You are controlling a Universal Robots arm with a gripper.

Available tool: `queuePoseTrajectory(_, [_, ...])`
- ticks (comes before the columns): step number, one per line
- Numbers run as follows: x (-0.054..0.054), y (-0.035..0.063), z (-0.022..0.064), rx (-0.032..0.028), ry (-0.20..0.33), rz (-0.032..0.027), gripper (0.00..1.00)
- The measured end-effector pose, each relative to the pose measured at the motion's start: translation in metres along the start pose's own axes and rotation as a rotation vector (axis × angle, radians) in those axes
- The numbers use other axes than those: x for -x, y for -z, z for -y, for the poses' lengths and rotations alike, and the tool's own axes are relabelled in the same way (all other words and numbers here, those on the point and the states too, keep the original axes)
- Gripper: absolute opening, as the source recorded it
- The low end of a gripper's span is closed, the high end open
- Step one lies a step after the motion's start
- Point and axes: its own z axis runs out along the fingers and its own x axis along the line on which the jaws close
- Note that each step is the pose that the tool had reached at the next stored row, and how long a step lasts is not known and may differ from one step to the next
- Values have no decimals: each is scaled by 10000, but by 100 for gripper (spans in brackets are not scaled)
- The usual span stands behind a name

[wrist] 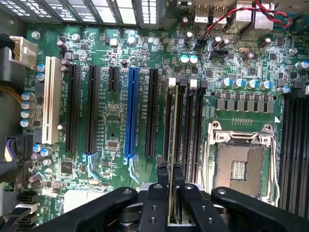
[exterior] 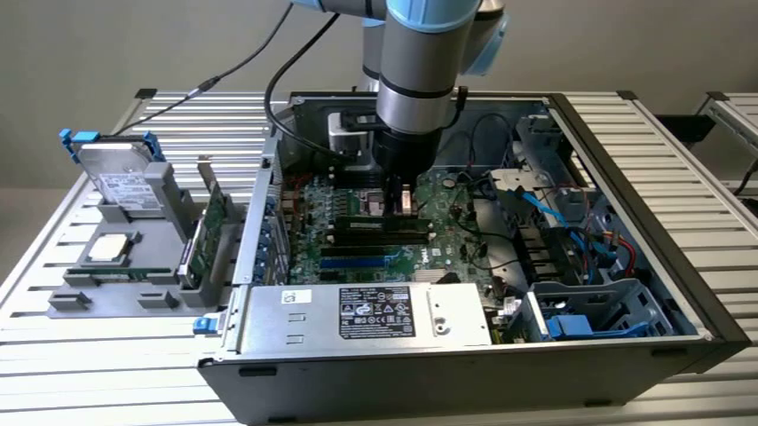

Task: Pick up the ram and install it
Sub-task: 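Insert the ram into the slot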

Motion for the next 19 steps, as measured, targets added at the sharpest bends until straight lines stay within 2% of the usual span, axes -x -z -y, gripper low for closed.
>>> queuePoseTrajectory(4, [1, -25, -21, -96, 0, -5, 15])
queuePoseTrajectory(7, [2, -43, -52, -219, 5, -13, 15])
queuePoseTrajectory(8, [2, -44, -54, -240, 6, -16, 15])
queuePoseTrajectory(19, [2, -85, -52, -373, 18, -29, 15])
